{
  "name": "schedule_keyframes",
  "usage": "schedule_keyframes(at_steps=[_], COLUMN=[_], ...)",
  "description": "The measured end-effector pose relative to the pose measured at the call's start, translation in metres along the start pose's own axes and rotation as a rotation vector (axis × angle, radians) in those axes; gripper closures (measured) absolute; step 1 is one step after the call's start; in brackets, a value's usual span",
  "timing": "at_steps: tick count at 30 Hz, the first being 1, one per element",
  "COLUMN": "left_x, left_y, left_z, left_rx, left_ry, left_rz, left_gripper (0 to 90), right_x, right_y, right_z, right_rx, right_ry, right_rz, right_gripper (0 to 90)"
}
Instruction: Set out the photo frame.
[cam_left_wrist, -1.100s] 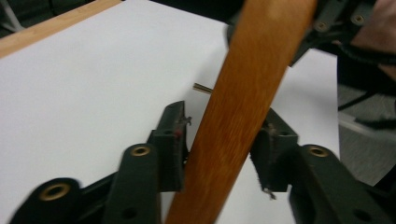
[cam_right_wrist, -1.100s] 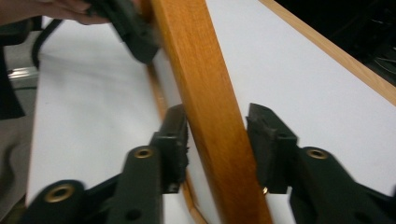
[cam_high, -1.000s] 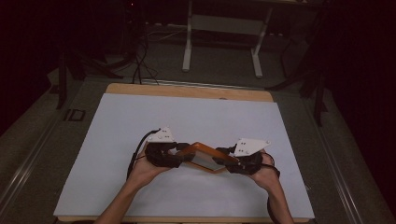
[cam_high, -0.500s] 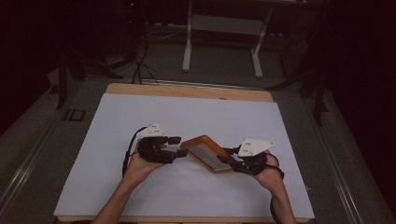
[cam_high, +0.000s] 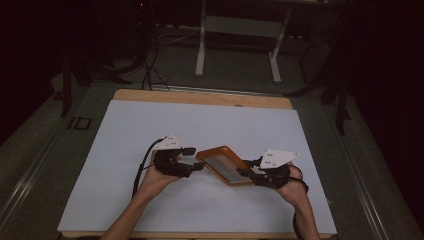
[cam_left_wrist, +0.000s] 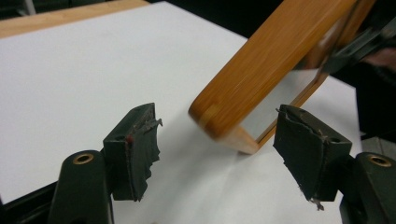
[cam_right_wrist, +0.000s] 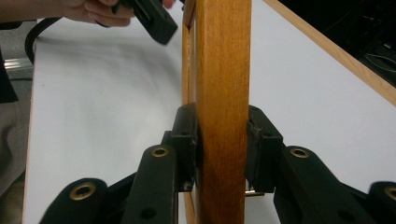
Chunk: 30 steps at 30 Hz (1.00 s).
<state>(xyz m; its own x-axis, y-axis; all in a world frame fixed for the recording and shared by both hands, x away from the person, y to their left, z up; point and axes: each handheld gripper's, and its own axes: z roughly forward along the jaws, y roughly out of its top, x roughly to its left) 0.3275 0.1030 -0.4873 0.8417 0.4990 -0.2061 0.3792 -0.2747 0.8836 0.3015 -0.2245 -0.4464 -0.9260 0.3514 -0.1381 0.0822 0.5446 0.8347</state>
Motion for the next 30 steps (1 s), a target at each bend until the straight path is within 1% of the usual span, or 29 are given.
schedule_keyframes(at_steps=[2,6,9,11,16,18,20,22,26,28,30], left_x=[-0.001,-0.003,-0.006,-0.009,-0.013,-0.015,-0.018,-0.022,-0.023,-0.023,-0.024], left_y=[-0.001,-0.002,-0.003,-0.003,-0.003,-0.003,-0.003,-0.002,-0.002,-0.003,-0.004], left_z=[0.007,0.019,0.024,0.027,0.034,0.037,0.038,0.040,0.041,0.042,0.045], left_rx=[0.008,0.005,0.004,-0.003,-0.017,-0.013,-0.013,-0.015,-0.017,-0.004,0.015], left_ry=[-0.004,-0.020,-0.030,-0.046,-0.076,-0.074,-0.079,-0.061,-0.055,-0.051,-0.034], left_rz=[0.007,0.009,0.012,0.016,0.010,0.014,0.022,0.027,0.024,0.019,0.028], left_gripper=[29.5,28.4,27.6,27.6,32.4,34.2,38.8,41.4,45.0,48.3,52.1], right_x=[0.000,-0.001,0.000,0.000,-0.001,-0.002,-0.003,-0.004,-0.007,-0.009,-0.010], right_y=[-0.001,-0.002,-0.002,-0.002,-0.003,-0.004,-0.005,-0.007,-0.009,-0.010,-0.011], right_z=[-0.001,-0.002,-0.003,-0.003,-0.004,-0.005,-0.007,-0.008,-0.010,-0.011,-0.012], right_rx=[0.001,0.000,0.004,0.005,0.003,0.007,0.012,0.016,0.019,0.022,0.028], right_ry=[0.004,0.012,0.018,0.023,0.032,0.045,0.053,0.056,0.055,0.049,0.046], right_rz=[0.000,-0.002,-0.011,-0.014,-0.011,-0.008,-0.001,0.004,0.029,0.047,0.056], right_gripper=[68.7,68.7,68.7,68.7,68.7,68.7,68.7,68.7,68.1,67.9,68.2])
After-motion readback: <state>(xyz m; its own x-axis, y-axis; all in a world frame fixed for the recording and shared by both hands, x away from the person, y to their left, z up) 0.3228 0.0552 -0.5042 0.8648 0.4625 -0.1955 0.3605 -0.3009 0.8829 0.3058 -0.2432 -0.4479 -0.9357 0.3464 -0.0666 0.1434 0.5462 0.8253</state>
